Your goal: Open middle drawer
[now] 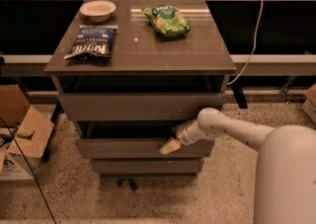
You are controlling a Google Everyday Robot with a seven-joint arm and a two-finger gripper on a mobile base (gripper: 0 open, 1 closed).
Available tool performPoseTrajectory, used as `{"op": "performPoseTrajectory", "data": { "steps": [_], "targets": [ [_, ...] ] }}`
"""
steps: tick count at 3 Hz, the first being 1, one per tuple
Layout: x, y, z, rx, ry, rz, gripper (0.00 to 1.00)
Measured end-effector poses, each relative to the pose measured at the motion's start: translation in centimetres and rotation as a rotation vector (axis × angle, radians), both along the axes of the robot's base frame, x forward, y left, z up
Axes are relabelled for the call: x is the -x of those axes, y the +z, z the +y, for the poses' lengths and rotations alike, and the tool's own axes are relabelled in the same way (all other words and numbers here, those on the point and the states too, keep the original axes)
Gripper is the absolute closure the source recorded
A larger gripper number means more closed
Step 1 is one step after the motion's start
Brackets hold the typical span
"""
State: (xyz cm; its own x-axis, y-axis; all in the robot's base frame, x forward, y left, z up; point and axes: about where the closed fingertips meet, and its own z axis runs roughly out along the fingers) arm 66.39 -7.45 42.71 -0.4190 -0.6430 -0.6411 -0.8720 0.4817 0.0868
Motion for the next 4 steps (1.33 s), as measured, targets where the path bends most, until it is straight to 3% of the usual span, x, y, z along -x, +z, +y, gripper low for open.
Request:
{"op": "performPoseTrajectory", "data": {
  "steps": [2,4],
  "targets": [
    [3.2,-0.5,-1.8,0.11,0.029,0.042,0.0],
    [7.1,-1.8,-3.4,0.316,0.087,0.152,0.41]
  ]
}}
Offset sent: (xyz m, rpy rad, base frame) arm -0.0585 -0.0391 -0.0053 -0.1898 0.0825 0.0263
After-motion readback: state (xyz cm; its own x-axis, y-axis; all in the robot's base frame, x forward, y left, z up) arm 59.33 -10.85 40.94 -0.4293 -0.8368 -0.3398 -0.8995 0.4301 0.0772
